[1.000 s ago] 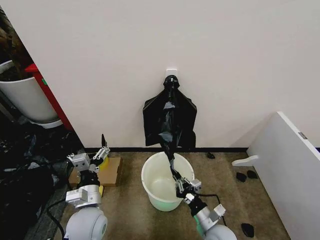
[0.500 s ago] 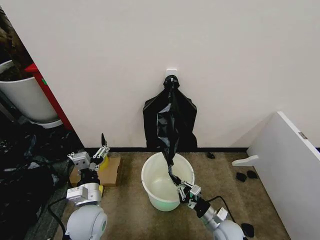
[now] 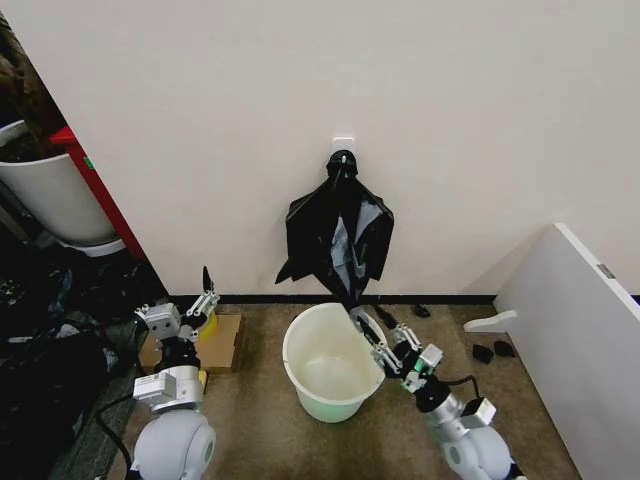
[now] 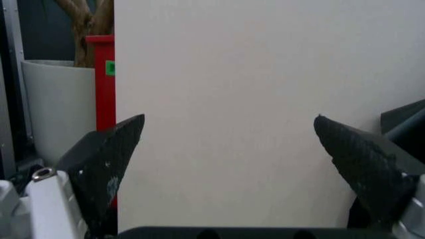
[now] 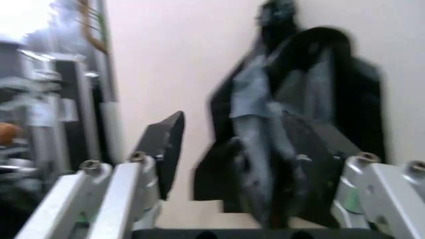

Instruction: Place the garbage bag over the trash bin.

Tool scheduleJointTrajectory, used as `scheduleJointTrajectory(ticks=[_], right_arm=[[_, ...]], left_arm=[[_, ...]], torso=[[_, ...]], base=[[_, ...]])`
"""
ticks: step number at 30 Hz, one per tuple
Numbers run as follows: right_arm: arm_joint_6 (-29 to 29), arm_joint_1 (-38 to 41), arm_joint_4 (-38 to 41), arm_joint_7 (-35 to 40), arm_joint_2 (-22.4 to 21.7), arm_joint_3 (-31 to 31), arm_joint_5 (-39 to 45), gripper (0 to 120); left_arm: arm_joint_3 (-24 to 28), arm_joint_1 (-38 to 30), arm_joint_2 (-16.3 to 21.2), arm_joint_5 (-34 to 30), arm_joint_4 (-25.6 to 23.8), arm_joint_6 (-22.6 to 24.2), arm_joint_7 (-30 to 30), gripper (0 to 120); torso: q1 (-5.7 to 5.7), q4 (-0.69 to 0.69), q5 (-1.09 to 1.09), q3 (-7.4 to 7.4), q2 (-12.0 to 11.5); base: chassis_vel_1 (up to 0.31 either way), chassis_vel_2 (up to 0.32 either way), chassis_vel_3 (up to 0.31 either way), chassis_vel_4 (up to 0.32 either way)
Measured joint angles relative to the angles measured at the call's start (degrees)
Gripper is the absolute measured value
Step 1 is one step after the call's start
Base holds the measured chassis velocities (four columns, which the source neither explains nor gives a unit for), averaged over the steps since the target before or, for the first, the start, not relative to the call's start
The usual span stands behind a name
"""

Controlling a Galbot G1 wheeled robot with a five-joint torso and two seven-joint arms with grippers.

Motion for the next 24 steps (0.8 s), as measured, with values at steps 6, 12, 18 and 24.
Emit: scheduleJointTrajectory(ticks=[6,12,18,24], right_arm=[[-2.08,5.31,-1.01,17.34,1.40,-2.17,-18.17,84],[-4.82,10.50,-3.71,24.42,2.42,-4.08,-27.46,99],[-9.18,14.71,-5.27,27.64,3.35,-6.76,-28.61,81],[-10.06,15.42,-6.28,27.98,3.59,-6.43,-28.48,54]], left_arm=[[-0.06,0.34,-0.20,0.45,-0.06,-0.07,-0.02,100],[-0.19,0.50,-0.27,0.66,-0.08,-0.07,-0.03,100],[-0.74,0.58,-0.14,0.67,-0.01,0.01,-0.09,100],[-0.74,0.40,-0.44,0.71,0.22,0.04,-0.14,100]], torso=[[0.00,0.01,0.00,0.00,0.00],[0.00,0.01,0.00,0.00,0.00],[0.00,0.01,0.00,0.00,0.00],[0.00,0.00,0.00,0.00,0.00]], base=[[0.000,0.000,0.000,0.000],[0.000,0.000,0.000,0.000],[0.000,0.000,0.000,0.000],[0.000,0.000,0.000,0.000]])
